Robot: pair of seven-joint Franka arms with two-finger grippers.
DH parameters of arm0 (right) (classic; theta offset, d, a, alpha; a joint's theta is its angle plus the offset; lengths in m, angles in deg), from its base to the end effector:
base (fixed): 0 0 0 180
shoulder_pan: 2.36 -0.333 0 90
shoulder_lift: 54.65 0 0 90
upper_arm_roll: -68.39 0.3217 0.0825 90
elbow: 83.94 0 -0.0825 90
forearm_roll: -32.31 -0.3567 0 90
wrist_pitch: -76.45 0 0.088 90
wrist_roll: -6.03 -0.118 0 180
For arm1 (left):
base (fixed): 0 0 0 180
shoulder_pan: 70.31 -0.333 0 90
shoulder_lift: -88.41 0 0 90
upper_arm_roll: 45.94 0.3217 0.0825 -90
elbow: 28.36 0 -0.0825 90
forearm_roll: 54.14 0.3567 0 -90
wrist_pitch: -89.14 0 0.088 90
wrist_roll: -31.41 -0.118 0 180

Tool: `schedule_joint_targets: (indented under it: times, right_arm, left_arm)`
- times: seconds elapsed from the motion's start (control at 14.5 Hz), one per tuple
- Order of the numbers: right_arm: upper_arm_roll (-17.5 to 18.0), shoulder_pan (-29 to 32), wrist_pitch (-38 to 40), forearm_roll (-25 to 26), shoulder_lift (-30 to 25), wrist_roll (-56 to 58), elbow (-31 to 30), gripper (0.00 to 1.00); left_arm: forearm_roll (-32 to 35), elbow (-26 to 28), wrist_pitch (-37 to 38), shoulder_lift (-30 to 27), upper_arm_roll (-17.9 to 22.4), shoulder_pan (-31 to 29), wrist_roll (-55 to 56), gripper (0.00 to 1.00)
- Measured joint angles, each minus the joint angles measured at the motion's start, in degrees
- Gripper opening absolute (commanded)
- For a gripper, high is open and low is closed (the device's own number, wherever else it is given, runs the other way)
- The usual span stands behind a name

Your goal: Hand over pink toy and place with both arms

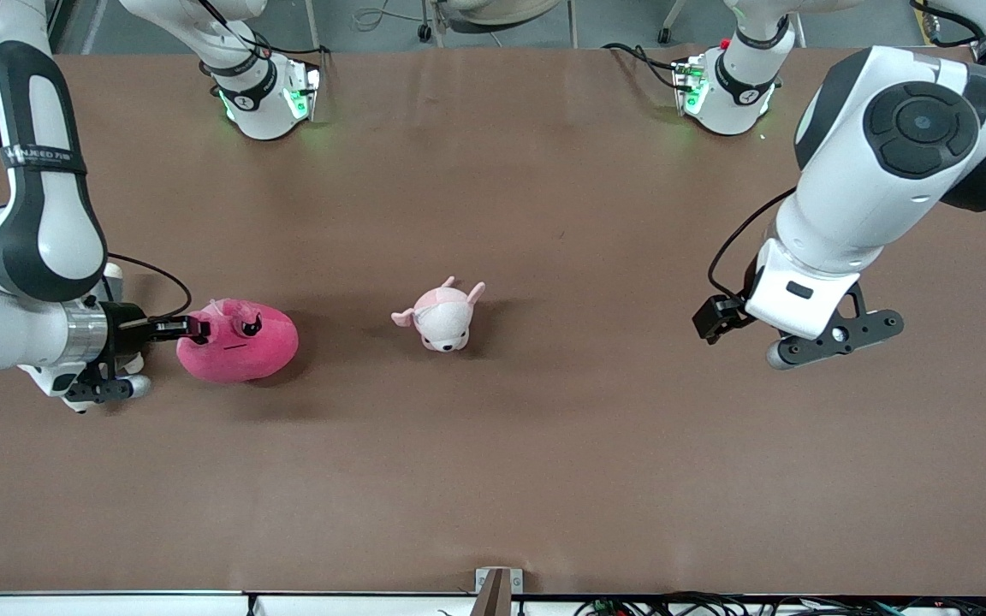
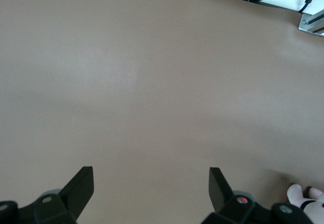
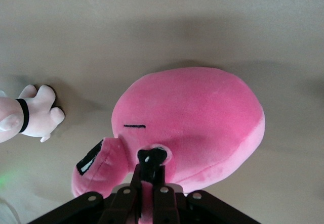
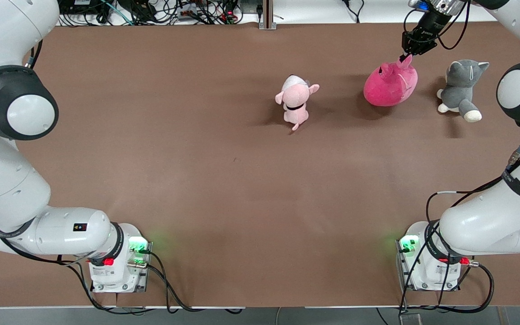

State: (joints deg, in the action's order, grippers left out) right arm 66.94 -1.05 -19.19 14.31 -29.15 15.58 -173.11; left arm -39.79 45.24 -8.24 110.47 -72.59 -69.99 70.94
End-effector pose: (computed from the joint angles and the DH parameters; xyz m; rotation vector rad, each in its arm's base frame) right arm 0.6194 0.0058 0.3782 -2.7842 -0.0492 0.4184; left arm 0.6099 -0.2171 0.5517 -3.0861 -0.3581 -0.1571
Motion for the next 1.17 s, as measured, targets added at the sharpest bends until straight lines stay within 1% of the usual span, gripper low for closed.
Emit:
schedule_joint_targets:
  times: [0.28,0.62,1.03,1.17]
  right_arm:
    - [0.12,0.21,0.3,-0.14,0.91,0.24,-0.3,0.01]
    - [0.15,0.51,1.63,-3.42,1.8,2.3,-0.53,0.01]
    - [0.15,1.06,2.27,-3.58,2.8,2.64,-0.7,0.01]
    - [0.14,1.07,2.32,-3.6,3.36,2.73,-0.87,0.02]
  left_arm:
    - [0.0,0.0,0.78,-0.07,-0.01,-1.43,-3.68,1.0]
    - [0.0,0.0,2.04,-0.79,-0.02,-2.23,-4.67,1.0]
    - [0.0,0.01,2.29,-0.91,-0.03,-3.05,-6.9,1.0]
    - [0.0,0.07,3.11,-0.91,-0.03,-3.38,-7.35,1.0]
